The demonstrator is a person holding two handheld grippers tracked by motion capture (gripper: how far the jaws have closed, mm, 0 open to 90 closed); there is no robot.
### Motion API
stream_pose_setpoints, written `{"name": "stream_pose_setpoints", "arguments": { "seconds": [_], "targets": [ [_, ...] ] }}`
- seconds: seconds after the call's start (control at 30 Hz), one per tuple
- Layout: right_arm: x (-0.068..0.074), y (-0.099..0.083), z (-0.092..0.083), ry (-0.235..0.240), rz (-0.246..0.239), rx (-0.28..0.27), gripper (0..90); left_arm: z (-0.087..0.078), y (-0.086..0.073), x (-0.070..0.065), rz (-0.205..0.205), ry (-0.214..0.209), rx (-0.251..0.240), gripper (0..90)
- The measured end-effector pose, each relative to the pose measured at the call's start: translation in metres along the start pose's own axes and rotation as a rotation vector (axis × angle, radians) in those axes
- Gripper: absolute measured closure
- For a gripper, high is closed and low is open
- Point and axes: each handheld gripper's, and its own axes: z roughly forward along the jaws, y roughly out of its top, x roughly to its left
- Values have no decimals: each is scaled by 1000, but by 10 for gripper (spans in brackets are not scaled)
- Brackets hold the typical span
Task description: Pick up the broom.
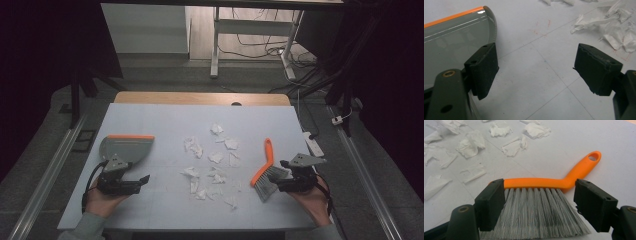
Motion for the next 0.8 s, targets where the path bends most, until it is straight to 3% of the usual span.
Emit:
{"name": "stream_pose_setpoints", "arguments": {
  "seconds": [0.8],
  "targets": [
    [6,3,-1,-22,-27,18,276,1,0,1,-1,11,-18,195]
  ]
}}
